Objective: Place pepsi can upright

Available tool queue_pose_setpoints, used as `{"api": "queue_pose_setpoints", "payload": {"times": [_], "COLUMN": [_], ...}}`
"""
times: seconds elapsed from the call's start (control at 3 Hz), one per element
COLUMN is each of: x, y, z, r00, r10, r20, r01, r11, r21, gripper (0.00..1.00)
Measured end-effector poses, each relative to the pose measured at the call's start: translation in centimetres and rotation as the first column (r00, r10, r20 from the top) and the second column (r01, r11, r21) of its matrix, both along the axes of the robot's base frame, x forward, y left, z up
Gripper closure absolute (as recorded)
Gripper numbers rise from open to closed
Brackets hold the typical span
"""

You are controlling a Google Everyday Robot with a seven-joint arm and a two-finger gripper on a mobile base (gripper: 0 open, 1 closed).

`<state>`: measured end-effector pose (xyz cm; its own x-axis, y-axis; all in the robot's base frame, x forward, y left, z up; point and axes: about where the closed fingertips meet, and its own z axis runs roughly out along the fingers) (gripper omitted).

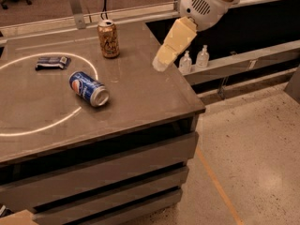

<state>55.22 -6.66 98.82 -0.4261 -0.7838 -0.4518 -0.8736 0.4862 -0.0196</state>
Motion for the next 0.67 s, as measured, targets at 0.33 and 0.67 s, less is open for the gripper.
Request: {"api": "queue_pose_setpoints", "payload": {"times": [0.33, 0.67], "x": [0.8, 1.7], "y": [3.1, 6.0], "z": [0.4, 0.0], "r00": [0.9987, 0.9926], "r10": [-0.013, -0.064], "r20": [-0.049, -0.103], "r01": [0.014, 0.065], "r11": [1.000, 0.998], "r21": [0.018, 0.002], "gripper": [0.00, 0.00]}}
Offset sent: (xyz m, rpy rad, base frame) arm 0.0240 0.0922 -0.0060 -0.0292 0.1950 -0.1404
